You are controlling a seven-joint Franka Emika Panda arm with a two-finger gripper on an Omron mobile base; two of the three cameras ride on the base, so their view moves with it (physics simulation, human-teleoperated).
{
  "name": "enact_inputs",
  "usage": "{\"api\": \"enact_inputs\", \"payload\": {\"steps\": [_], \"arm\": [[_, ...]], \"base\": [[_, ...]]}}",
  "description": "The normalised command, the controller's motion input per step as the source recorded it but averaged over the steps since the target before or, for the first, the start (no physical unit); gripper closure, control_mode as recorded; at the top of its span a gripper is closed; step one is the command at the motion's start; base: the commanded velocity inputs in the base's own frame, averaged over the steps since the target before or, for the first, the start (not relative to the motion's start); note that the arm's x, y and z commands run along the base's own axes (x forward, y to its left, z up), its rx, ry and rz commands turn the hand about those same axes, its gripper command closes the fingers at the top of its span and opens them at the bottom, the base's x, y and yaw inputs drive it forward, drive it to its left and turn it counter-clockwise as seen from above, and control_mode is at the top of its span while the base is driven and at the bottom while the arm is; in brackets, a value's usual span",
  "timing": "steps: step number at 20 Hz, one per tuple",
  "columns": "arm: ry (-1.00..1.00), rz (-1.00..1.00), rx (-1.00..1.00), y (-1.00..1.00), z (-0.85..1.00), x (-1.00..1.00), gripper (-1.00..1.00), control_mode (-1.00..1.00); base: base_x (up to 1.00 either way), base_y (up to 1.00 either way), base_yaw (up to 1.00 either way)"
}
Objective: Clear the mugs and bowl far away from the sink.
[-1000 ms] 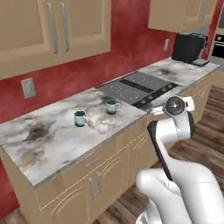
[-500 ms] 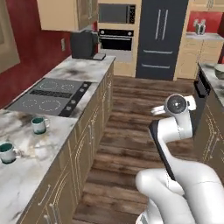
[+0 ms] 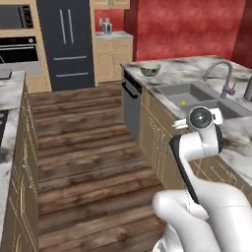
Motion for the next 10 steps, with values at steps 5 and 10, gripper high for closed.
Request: {"api": "enact_inputs", "payload": {"steps": [5,10], "arm": [[0.0,0.0,0.0,0.0,0.0,0.0,-1.0,1.0],[0.0,0.0,0.0,0.0,0.0,0.0,-1.0,1.0]], "base": [[-0.05,-0.1,-0.51],[0.0,-0.05,-0.59]]}}
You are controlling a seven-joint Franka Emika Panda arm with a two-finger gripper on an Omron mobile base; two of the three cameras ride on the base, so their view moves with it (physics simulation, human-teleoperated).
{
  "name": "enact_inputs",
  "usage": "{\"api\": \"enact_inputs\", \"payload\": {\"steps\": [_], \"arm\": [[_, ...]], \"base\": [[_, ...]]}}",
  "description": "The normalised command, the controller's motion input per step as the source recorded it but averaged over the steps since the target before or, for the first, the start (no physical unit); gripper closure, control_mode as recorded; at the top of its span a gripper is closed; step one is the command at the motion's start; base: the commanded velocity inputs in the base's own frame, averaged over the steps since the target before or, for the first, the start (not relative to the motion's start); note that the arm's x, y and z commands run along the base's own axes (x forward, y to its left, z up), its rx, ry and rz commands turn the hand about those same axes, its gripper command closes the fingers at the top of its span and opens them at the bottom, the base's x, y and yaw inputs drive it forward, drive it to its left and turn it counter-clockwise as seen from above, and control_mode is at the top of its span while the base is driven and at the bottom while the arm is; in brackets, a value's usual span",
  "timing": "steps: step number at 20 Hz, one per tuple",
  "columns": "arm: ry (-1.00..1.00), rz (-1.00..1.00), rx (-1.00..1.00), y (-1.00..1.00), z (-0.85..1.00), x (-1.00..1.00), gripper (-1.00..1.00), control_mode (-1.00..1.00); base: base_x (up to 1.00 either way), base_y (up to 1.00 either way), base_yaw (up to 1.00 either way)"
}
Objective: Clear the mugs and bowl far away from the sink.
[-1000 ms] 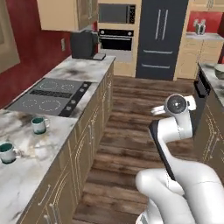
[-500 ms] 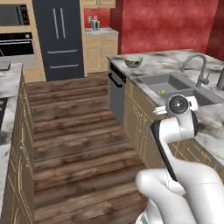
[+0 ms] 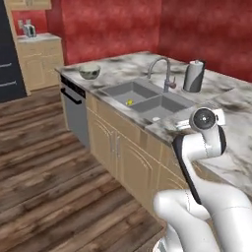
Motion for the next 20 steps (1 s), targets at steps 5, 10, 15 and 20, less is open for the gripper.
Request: {"api": "enact_inputs", "payload": {"steps": [5,10,15,20], "arm": [[0.0,0.0,0.0,0.0,0.0,0.0,-1.0,1.0],[0.0,0.0,0.0,0.0,0.0,0.0,-1.0,1.0],[0.0,0.0,0.0,0.0,0.0,0.0,-1.0,1.0],[0.0,0.0,0.0,0.0,0.0,0.0,-1.0,1.0]], "base": [[0.0,0.04,-0.67],[0.0,0.33,-0.65],[0.0,0.08,-0.05],[0.39,0.92,-0.16]]}}
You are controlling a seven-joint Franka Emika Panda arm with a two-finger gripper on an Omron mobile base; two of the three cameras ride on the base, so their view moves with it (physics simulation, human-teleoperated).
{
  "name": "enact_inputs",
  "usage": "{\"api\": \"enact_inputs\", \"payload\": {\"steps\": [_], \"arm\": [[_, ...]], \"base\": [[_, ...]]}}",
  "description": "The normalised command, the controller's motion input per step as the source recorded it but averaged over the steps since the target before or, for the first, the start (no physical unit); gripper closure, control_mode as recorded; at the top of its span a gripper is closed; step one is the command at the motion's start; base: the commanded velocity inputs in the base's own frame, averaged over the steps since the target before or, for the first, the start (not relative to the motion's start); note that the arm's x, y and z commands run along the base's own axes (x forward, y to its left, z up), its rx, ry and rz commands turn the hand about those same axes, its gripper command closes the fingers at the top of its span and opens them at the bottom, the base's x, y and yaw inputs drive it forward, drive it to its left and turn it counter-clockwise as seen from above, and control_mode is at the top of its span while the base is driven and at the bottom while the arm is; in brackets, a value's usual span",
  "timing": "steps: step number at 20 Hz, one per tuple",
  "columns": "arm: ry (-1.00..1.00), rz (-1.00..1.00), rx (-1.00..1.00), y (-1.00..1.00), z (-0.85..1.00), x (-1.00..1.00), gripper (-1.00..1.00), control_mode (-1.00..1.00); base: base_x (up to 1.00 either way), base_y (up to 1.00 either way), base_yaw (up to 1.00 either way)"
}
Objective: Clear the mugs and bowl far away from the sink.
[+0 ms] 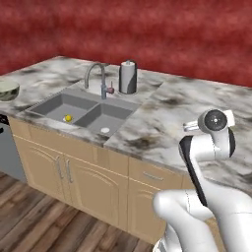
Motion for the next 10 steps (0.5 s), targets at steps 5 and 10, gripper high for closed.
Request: {"api": "enact_inputs", "payload": {"steps": [5,10], "arm": [[0.0,0.0,0.0,0.0,0.0,0.0,-1.0,1.0],[0.0,0.0,0.0,0.0,0.0,0.0,-1.0,1.0]], "base": [[0.34,1.0,-0.21],[0.38,1.0,-0.21]]}}
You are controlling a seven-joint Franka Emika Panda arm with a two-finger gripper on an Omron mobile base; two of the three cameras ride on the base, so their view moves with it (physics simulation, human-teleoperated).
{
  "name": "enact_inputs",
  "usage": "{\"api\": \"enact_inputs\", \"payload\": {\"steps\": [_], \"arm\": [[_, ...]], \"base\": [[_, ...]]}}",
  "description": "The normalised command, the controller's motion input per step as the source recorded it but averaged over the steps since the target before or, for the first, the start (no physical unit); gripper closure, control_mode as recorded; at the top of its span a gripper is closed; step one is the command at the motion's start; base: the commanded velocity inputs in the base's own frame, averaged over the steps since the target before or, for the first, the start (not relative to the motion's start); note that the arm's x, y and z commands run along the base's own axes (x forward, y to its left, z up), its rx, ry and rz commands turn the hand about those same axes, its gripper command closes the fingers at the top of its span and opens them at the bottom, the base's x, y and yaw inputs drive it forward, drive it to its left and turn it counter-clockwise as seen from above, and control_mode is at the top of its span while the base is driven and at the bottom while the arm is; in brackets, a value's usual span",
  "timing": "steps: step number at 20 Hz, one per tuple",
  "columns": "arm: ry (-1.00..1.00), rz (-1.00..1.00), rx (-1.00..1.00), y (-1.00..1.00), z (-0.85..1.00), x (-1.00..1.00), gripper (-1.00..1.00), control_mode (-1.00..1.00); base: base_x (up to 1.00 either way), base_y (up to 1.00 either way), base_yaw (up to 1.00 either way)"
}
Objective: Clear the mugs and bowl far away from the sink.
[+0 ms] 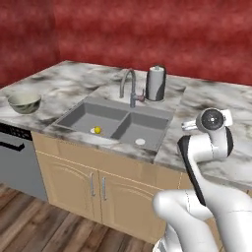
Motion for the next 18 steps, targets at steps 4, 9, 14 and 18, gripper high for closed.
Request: {"api": "enact_inputs", "payload": {"steps": [4,9,14,18], "arm": [[0.0,0.0,0.0,0.0,0.0,0.0,-1.0,1.0],[0.0,0.0,0.0,0.0,0.0,0.0,-1.0,1.0],[0.0,0.0,0.0,0.0,0.0,0.0,-1.0,1.0],[0.0,0.0,0.0,0.0,0.0,0.0,-1.0,1.0]], "base": [[0.35,1.0,-0.22],[0.19,1.0,-0.21],[0.02,1.0,-0.31],[0.0,1.0,-0.31]]}}
